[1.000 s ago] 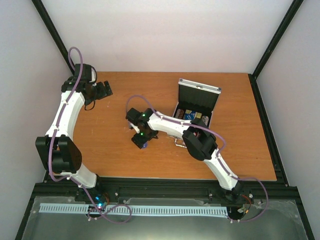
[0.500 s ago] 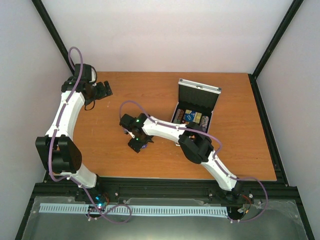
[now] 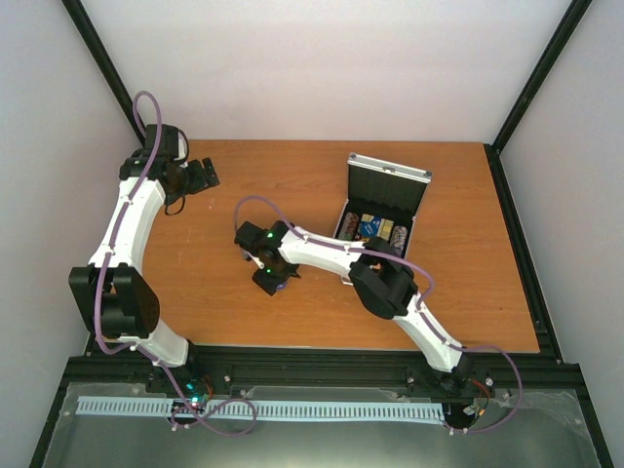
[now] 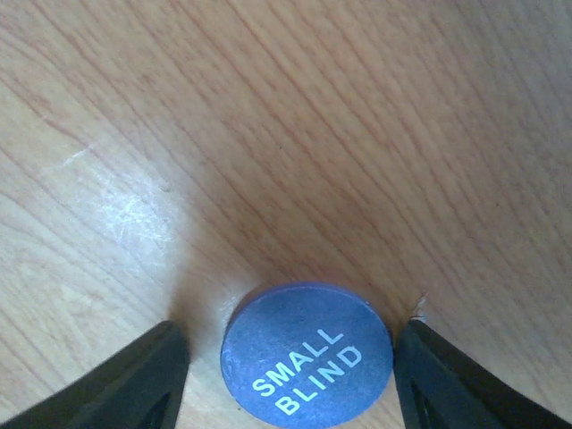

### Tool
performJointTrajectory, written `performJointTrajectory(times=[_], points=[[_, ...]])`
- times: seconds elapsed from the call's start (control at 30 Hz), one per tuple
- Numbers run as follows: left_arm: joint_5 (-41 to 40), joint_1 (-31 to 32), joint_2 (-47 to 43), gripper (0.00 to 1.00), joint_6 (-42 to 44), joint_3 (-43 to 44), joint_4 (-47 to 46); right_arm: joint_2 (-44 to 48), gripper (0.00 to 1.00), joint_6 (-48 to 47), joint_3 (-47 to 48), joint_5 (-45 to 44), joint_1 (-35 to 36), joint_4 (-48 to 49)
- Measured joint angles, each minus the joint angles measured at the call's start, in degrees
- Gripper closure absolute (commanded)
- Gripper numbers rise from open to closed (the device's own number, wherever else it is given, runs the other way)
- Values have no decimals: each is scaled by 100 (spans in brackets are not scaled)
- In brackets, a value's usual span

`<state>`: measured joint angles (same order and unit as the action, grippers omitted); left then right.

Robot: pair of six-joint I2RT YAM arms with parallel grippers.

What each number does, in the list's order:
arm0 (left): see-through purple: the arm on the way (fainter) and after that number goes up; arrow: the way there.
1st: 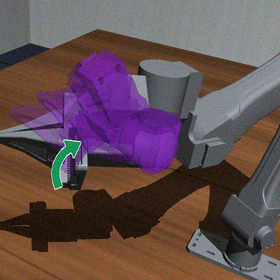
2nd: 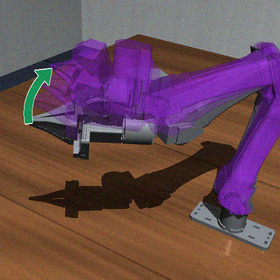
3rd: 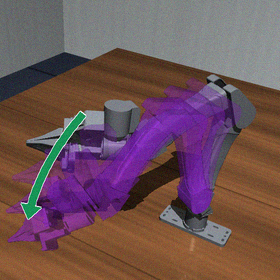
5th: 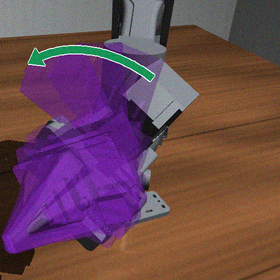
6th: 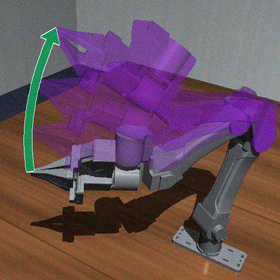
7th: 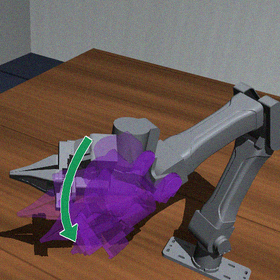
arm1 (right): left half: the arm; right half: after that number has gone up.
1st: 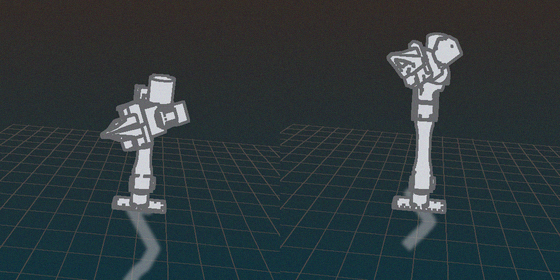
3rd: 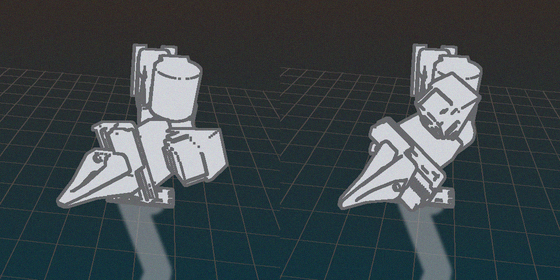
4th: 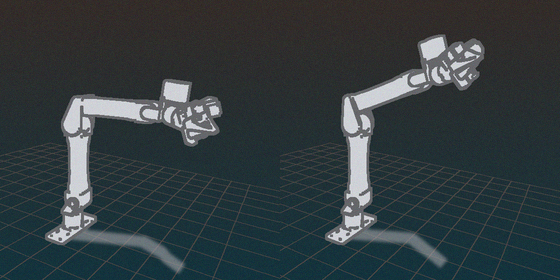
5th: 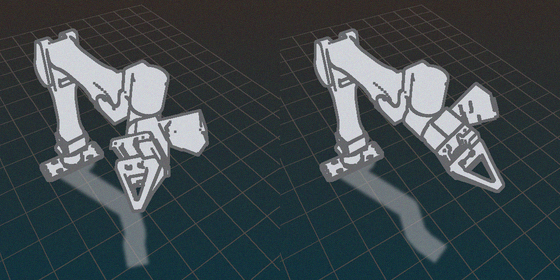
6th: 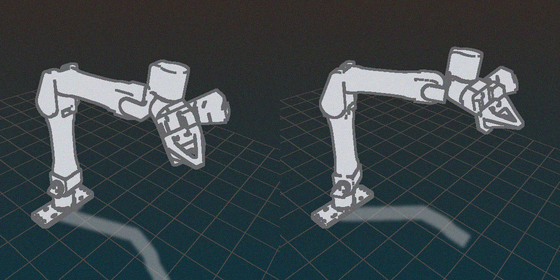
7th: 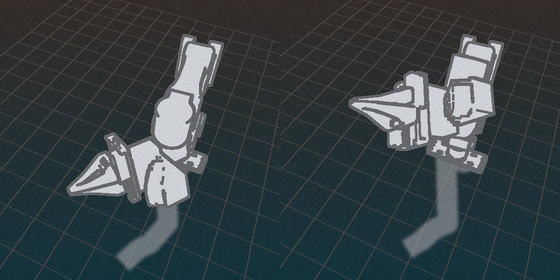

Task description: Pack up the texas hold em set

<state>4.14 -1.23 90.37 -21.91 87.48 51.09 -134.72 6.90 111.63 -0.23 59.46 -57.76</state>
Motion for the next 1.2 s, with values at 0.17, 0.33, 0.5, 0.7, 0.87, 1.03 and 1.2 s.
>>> performJointTrajectory(times=[0.17,0.33,0.5,0.7,0.87,1.03,1.2], points=[[-9,0,-9,0,2,0,0,63,50,-7,-120,-9,-59,81],[-9,0,-17,0,2,0,0,107,53,4,-192,-13,-76,138],[-9,0,-44,0,2,0,0,120,53,4,-199,-17,-76,144],[-7,0,-66,0,2,0,0,157,53,9,-197,-127,-83,7],[-4,0,-66,0,2,0,0,280,53,24,-197,-326,-151,-260],[4,0,-66,0,2,0,0,592,53,26,-197,-522,-323,-420],[13,0,-66,0,2,0,-2,960,52,24,-210,-739,-629,-551]])
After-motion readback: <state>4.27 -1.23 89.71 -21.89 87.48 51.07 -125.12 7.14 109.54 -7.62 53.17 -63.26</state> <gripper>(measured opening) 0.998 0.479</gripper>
